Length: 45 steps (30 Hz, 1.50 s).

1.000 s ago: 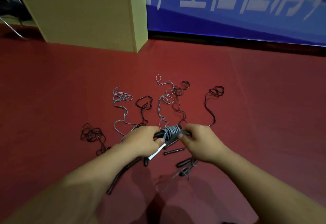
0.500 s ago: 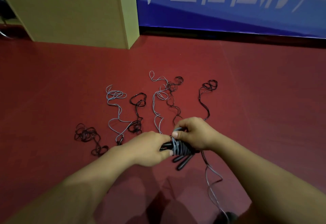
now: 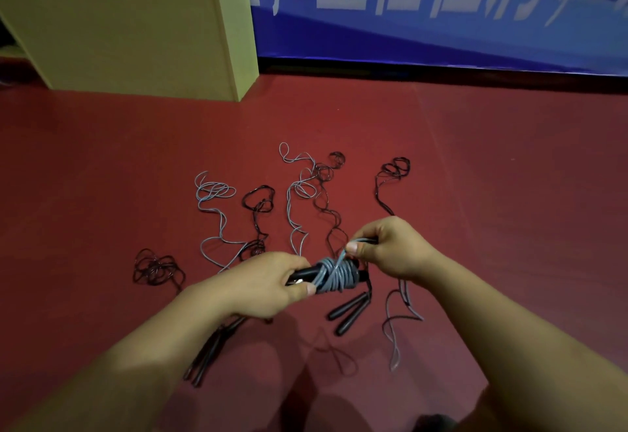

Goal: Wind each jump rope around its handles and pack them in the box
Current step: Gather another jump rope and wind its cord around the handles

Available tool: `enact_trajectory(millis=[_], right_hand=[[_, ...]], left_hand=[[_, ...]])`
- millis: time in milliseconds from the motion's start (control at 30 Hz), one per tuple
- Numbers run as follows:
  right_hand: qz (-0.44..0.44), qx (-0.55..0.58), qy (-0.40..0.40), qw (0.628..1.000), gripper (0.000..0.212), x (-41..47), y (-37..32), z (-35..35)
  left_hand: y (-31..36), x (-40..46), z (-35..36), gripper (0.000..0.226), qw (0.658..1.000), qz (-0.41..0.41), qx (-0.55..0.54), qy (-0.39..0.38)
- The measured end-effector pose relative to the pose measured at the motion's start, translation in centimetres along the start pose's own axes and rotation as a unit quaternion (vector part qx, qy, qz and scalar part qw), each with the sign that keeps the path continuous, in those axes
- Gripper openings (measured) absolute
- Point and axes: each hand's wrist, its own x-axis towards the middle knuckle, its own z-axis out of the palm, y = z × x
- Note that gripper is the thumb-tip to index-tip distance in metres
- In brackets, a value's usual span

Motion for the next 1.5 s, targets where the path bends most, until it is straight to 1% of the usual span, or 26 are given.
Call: enact_trajectory(millis=[67, 200, 333, 400, 433, 500, 533, 600, 667, 733, 800, 867, 900, 967, 1033, 1100, 1167, 1233, 1367, 1433, 1500], right_hand=[[0.002, 0.000, 0.005, 1.000, 0.012, -0.1, 0.5, -0.4], [-0.043, -0.021, 0.002, 0.999, 0.006, -0.6, -0.4, 0.6], [-0.083, -0.026, 0.003, 0.996, 0.007, -0.5, -1.6, 1.5], [-0.077, -0.016, -0.006, 0.997, 0.011, -0.5, -1.7, 1.7], [-0.068, -0.010, -0.012, 0.998, 0.011, -0.4, -1.6, 1.8], [-0.041, 0.003, -0.027, 0.999, 0.019, -0.1, -1.3, 1.9], [-0.024, 0.023, -0.037, 0.999, 0.022, -0.1, -1.2, 1.9], [0.011, 0.115, -0.074, 0.991, 0.022, -0.1, -0.9, 1.8], [0.046, 0.220, -0.123, 0.967, 0.019, -0.2, -0.6, 1.6], [0.048, 0.283, -0.154, 0.945, 0.016, -0.2, -0.6, 1.4], [0.042, 0.291, -0.143, 0.945, 0.004, -0.4, -0.8, 1.4], [0.043, 0.269, -0.100, 0.957, 0.021, -0.3, -1.0, 2.0], [0.049, 0.262, -0.085, 0.960, 0.024, -0.2, -1.2, 2.4], [0.051, 0.242, -0.088, 0.965, 0.025, -0.1, -1.6, 2.9], [0.038, 0.197, -0.102, 0.974, 0.034, -0.1, -1.9, 3.4], [0.023, 0.155, -0.108, 0.982, 0.036, -0.3, -2.2, 3.7], [0.009, 0.110, -0.105, 0.988, 0.036, -0.5, -2.3, 4.1], [0.001, 0.066, -0.101, 0.993, 0.033, -0.5, -2.6, 4.3], [-0.044, -0.036, -0.083, 0.995, 0.026, -0.6, -3.3, 4.6], [-0.076, -0.100, -0.065, 0.990, 0.031, -0.7, -3.7, 4.7], [-0.098, -0.132, -0.060, 0.985, 0.031, -0.9, -4.0, 4.8]], left_hand=[[0.0, -0.2, -0.2, 0.019, 1.000, 0.002, -0.011, 0.006], [0.8, -0.3, 0.7, 0.027, 0.998, -0.008, 0.052, -0.025], [1.1, -0.2, 0.2, 0.024, 0.999, -0.011, 0.014, -0.050], [1.5, -0.3, 0.2, 0.022, 0.998, 0.002, 0.001, -0.059], [1.8, -0.3, 0.4, 0.021, 0.998, 0.012, -0.001, -0.064], [2.1, -0.6, 0.6, 0.020, 0.997, 0.021, -0.022, -0.077], [2.1, -0.8, 0.6, 0.018, 0.995, 0.026, -0.047, -0.083], [1.8, -1.1, 0.1, 0.016, 0.988, 0.038, -0.114, -0.097], [1.5, -1.4, -0.3, 0.010, 0.974, 0.047, -0.190, -0.113], [1.7, -1.7, -0.8, 0.009, 0.954, 0.064, -0.269, -0.114], [2.1, -1.9, -1.1, 0.013, 0.936, 0.080, -0.332, -0.082], [2.1, -1.7, -1.2, 0.021, 0.925, 0.067, -0.373, -0.010], [2.1, -1.5, -1.1, 0.023, 0.919, 0.053, -0.390, 0.031], [1.7, -0.9, -0.9, 0.021, 0.901, 0.016, -0.419, 0.110], [0.9, -0.1, -0.7, 0.027, 0.886, -0.034, -0.427, 0.178], [0.0, 0.4, -0.6, 0.031, 0.872, -0.091, -0.422, 0.231], [-0.8, 0.5, -0.5, 0.033, 0.864, -0.138, -0.408, 0.262], [-1.2, 0.5, -0.4, 0.035, 0.866, -0.167, -0.380, 0.279], [-1.7, 0.5, -0.1, 0.036, 0.868, -0.206, -0.330, 0.309], [-2.1, 0.7, 0.1, 0.037, 0.870, -0.220, -0.308, 0.315], [-2.3, 0.9, 0.3, 0.036, 0.874, -0.233, -0.285, 0.318]])
